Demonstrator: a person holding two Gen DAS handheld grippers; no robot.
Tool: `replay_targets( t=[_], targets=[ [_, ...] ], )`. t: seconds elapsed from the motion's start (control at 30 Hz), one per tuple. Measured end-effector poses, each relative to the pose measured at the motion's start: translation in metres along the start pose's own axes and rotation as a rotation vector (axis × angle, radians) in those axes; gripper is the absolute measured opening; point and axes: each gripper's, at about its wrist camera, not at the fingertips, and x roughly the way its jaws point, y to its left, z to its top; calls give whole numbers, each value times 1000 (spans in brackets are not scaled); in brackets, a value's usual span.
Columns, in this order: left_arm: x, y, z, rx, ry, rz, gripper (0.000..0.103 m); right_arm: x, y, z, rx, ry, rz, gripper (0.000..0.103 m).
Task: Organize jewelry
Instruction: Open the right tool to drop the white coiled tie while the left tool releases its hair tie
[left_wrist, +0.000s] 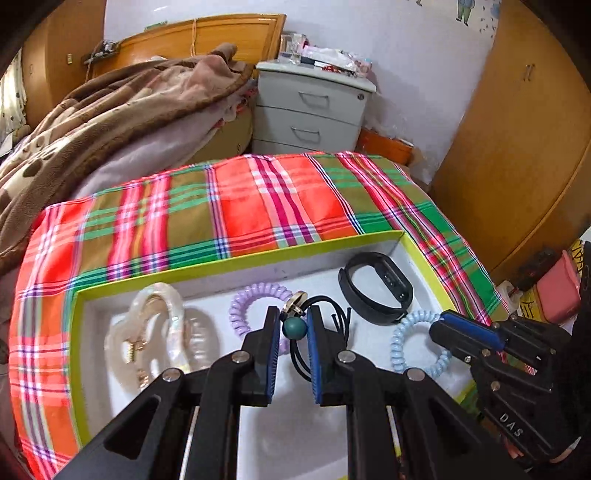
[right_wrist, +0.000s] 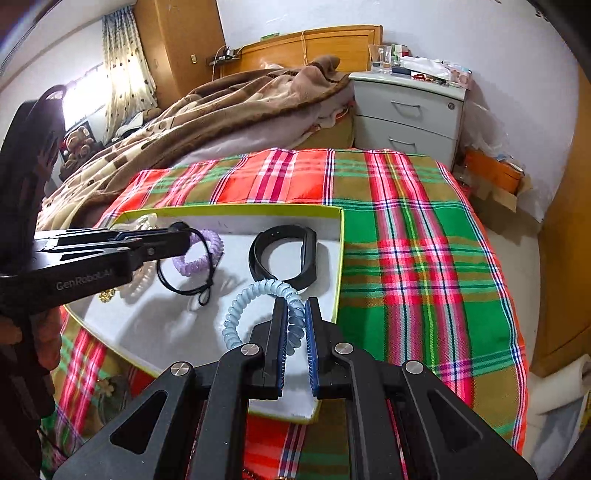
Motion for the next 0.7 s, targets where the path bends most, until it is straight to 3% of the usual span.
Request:
replay_targets(
  t=[0.7],
  targets=[
    [21,1,3,3,34,42,16,16,19,0,-122,42,-59,10]
  ],
)
